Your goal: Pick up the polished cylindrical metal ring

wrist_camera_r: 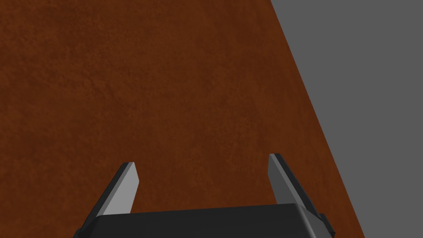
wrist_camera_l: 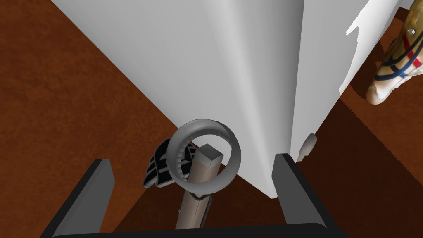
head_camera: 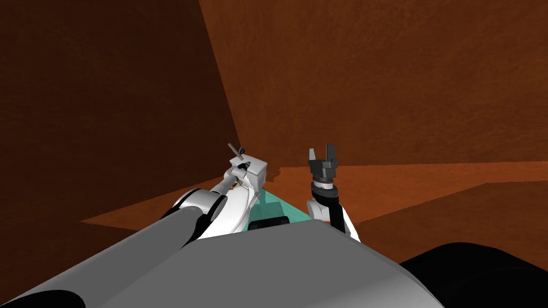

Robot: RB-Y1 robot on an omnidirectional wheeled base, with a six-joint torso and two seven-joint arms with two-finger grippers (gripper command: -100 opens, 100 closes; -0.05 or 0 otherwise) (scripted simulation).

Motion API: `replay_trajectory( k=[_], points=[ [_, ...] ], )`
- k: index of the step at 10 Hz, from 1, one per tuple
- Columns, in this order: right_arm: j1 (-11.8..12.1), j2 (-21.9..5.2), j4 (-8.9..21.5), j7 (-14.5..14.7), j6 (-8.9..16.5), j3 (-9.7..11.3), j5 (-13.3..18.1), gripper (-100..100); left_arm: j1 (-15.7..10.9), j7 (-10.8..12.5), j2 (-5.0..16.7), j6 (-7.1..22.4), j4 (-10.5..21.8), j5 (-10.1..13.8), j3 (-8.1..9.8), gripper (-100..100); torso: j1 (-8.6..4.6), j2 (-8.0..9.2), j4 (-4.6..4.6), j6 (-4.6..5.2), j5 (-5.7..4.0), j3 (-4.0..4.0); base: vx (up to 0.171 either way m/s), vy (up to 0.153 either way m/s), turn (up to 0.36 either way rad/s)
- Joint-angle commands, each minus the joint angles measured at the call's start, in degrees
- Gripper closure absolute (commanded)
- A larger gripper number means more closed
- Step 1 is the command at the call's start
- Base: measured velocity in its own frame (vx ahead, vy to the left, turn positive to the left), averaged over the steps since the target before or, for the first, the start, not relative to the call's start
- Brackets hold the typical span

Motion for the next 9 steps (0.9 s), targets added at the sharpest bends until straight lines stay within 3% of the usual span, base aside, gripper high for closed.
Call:
replay_trajectory(
  k=[1, 5, 6, 7, 9],
  points=[
    [0.00, 0.00, 0.00, 0.00, 0.00, 0.00, 0.00, 0, 0.79, -2.76, 0.01, -0.14, -0.86, 1.40, 0.93, -100, 0.00, 0.00, 0.00, 0.00, 0.00, 0.00, 0.067, -0.037, 0.050],
    [0.00, 0.00, 0.00, 0.00, 0.00, 0.00, 0.00, 0, 3.22, -9.21, 0.15, 0.04, -3.96, 4.98, 3.10, -100, 0.03, 0.04, 0.01, 0.00, 0.01, 0.02, 0.048, -0.037, 0.049],
    [0.00, 0.00, 0.00, 0.00, 0.00, 0.00, 0.00, 0, 2.78, -8.01, 0.10, -0.06, -3.31, 4.38, 2.76, -100, 0.06, 0.04, 0.00, 0.00, 0.01, 0.02, 0.020, -0.013, 0.017],
    [-0.01, 0.00, 0.00, 0.00, 0.00, 0.00, 0.00, 0, 2.85, -8.35, 0.09, -0.07, -3.36, 4.45, 2.83, 100, 0.12, 0.07, 0.01, 0.05, 0.04, 0.03, -0.004, 0.000, 0.029],
    [-0.01, 0.00, 0.00, 0.00, 0.00, 0.00, 0.00, 0, 3.02, -8.32, 0.19, 0.06, -3.22, 4.43, 2.84, 100, 0.09, 0.02, 0.08, 0.21, 0.05, 0.04, 0.000, 0.000, 0.000]
  ],
)
